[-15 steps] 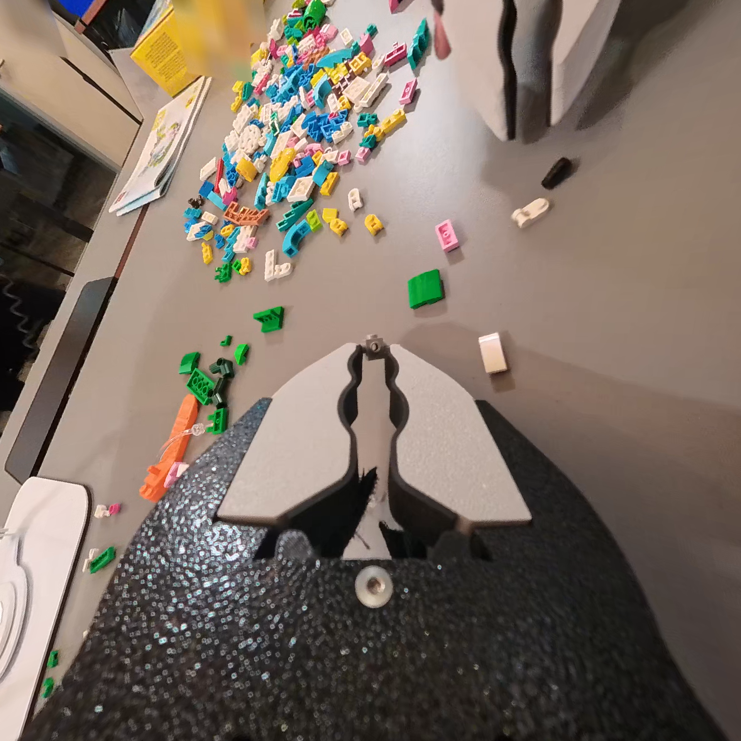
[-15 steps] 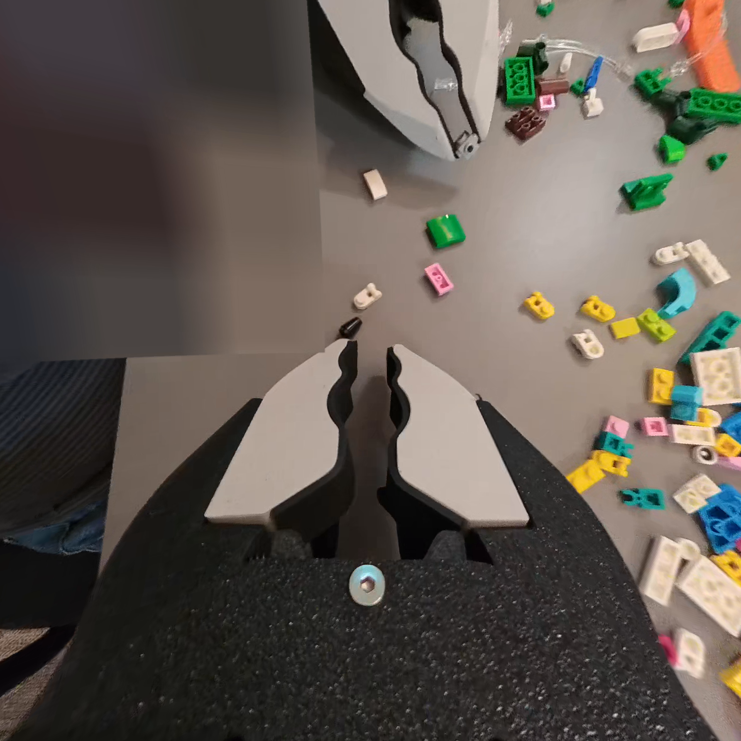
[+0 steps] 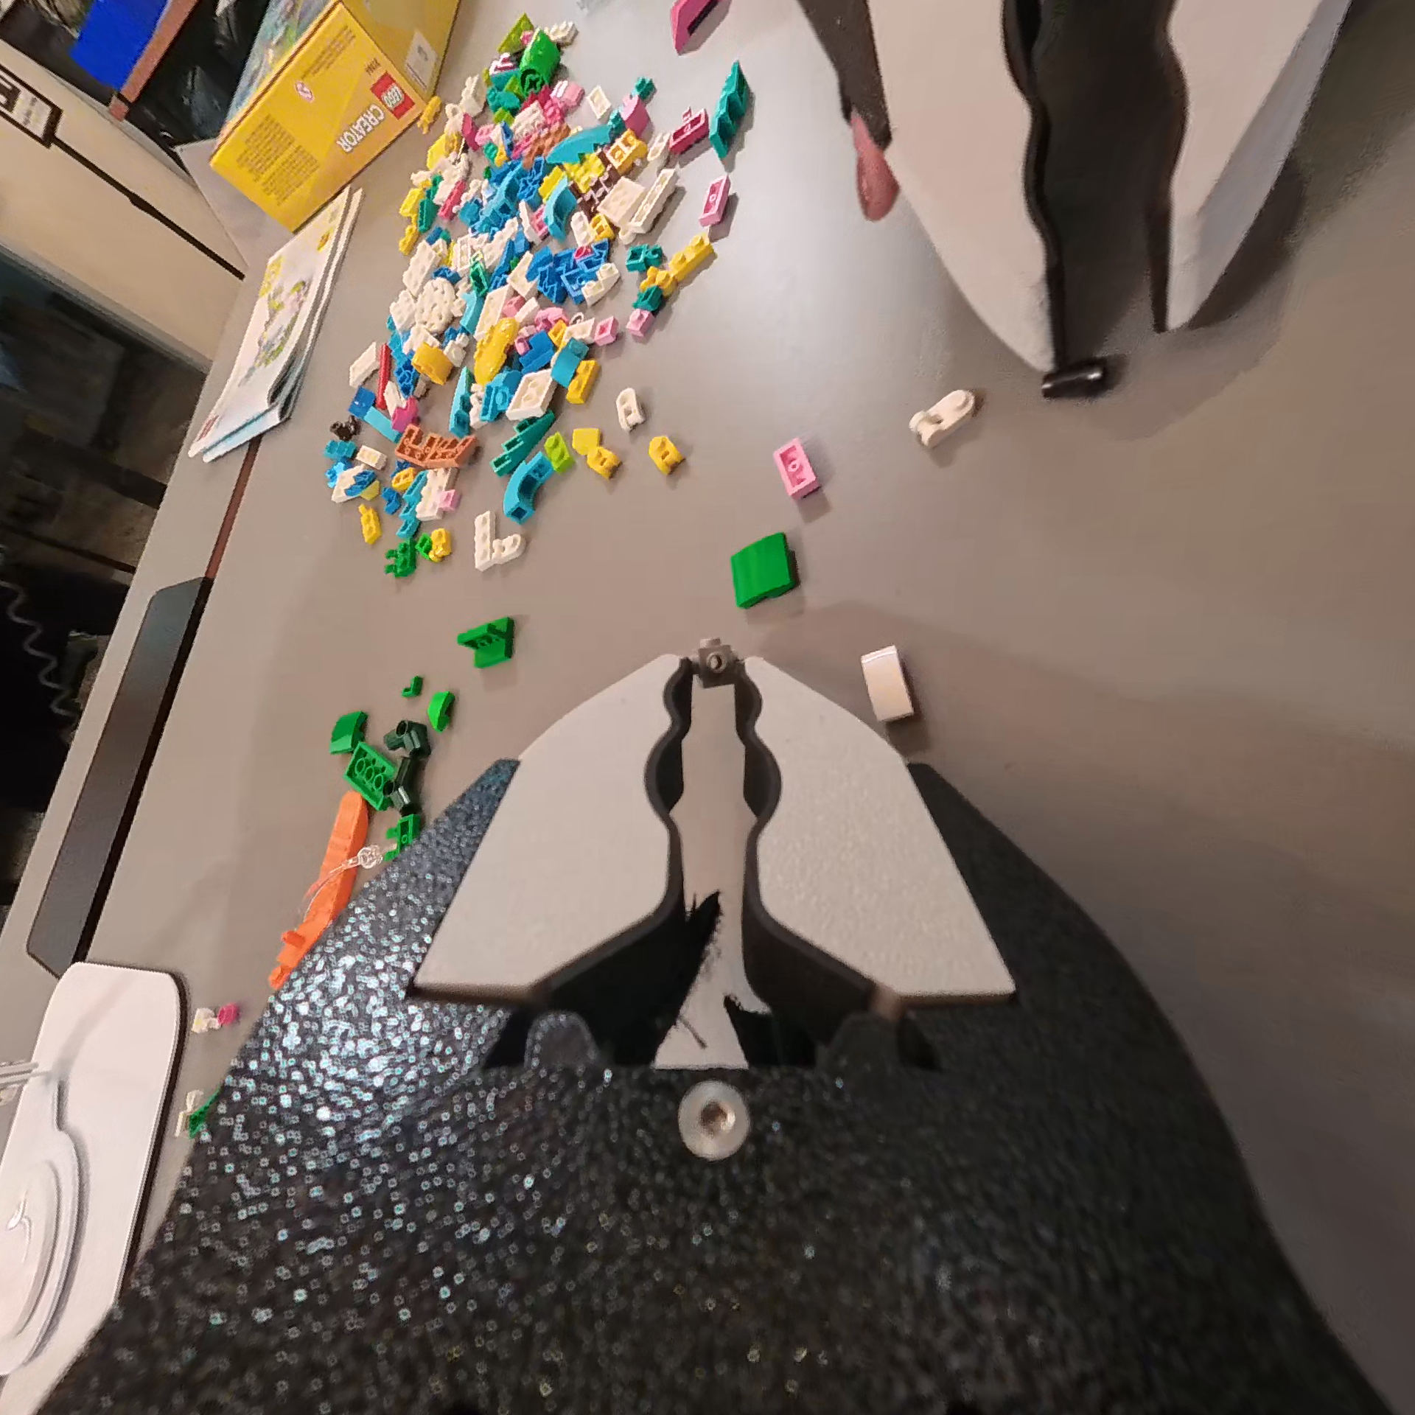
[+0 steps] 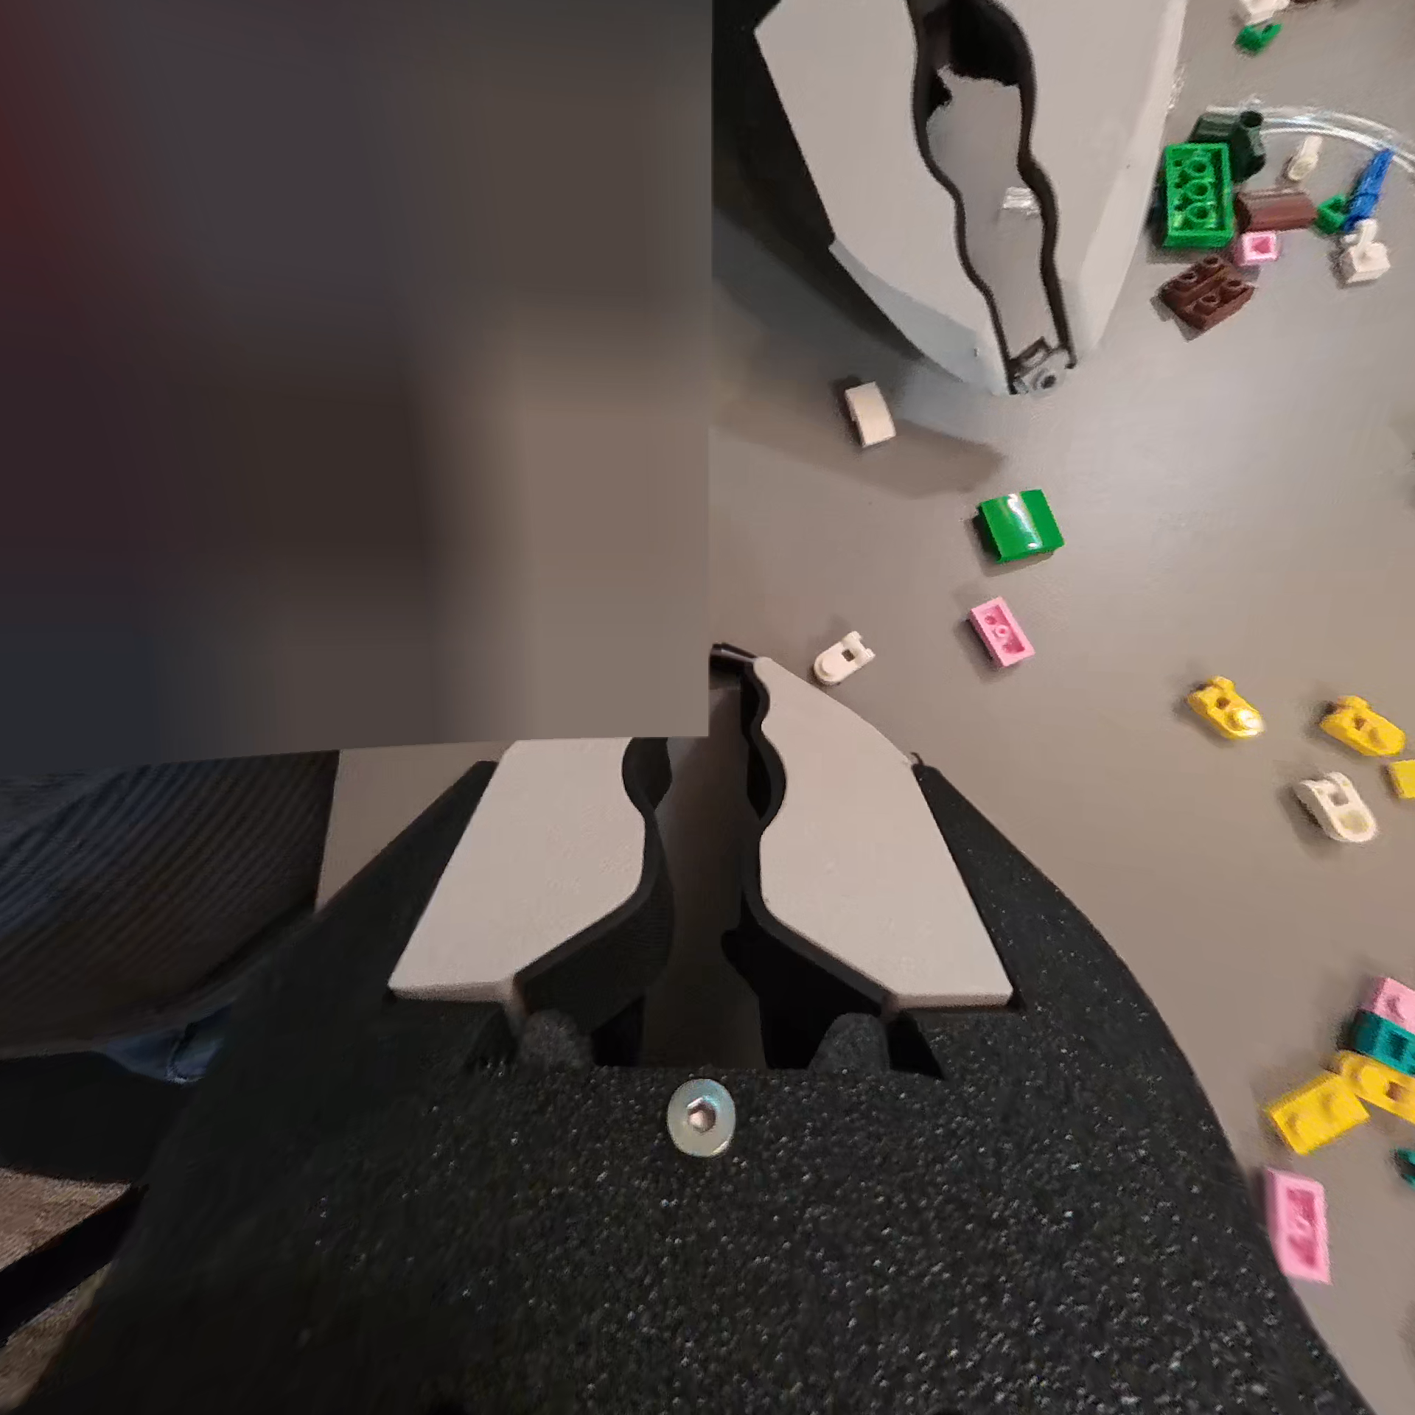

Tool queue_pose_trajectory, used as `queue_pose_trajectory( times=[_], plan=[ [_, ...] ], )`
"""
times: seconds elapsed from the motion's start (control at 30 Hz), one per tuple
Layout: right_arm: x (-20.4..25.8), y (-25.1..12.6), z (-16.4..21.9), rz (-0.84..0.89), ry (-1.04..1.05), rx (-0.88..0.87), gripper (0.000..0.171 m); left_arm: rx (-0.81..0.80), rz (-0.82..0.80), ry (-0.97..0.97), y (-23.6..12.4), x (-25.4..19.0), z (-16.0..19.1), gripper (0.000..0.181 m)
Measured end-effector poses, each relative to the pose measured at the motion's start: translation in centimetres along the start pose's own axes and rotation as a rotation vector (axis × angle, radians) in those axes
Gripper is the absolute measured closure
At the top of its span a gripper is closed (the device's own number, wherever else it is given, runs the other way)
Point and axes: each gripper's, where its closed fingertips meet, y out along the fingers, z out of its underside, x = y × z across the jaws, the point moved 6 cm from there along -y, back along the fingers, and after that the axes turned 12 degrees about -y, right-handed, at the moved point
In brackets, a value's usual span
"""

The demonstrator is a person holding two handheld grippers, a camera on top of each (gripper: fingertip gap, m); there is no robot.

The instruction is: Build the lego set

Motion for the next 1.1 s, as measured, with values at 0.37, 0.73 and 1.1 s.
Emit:
queue_pose_trajectory(
  times=[0.37,0.73,1.1],
  plan=[
    [0.0,-0.1,0.3,0.01,-0.035,0.032,0.159,0.006,0.018,0.003,0.1,-0.2,0.0,0.171],
    [0.8,-0.8,0.7,-0.019,0.051,0.054,0.157,0.01,0.03,-0.003,0.1,-0.3,0.1,0.171],
    [1.5,0.8,-0.9,-0.056,0.025,-0.016,0.154,0.015,0.034,-0.003,0.1,-0.3,0.1,0.171]
  ],
)
